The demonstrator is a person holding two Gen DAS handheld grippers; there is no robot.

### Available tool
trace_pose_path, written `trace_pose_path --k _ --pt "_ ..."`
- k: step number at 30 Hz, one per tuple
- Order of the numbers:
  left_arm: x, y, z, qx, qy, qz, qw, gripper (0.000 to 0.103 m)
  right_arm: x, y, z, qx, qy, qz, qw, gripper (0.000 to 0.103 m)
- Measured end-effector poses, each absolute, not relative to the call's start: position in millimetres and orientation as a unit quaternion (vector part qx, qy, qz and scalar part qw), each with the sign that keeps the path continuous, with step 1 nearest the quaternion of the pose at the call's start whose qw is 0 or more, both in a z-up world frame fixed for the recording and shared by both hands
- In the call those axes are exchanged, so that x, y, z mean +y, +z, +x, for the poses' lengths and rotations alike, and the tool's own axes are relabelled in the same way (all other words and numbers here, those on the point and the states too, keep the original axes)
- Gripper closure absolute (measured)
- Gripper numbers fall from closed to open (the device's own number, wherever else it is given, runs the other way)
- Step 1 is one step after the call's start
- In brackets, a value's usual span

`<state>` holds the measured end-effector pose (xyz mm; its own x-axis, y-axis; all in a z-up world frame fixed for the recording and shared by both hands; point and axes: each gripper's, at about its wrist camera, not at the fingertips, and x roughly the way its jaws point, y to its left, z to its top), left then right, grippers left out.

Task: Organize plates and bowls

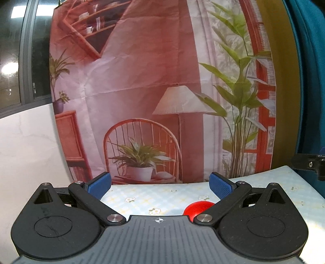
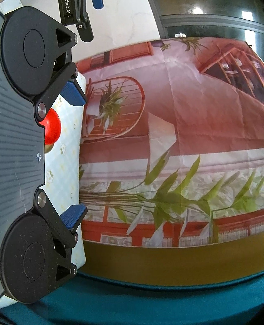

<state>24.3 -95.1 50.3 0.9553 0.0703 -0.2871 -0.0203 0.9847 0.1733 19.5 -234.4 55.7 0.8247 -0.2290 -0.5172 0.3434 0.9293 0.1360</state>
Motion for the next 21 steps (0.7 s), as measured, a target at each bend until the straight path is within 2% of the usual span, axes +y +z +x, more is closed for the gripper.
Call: trace_pose_path --k 21 --pt "-92.4 46.6 29.6 0.160 0.021 0.084 0.983 0.000 -235.4 59.6 18.7 0.254 -0.155 0.109 0.949 0.000"
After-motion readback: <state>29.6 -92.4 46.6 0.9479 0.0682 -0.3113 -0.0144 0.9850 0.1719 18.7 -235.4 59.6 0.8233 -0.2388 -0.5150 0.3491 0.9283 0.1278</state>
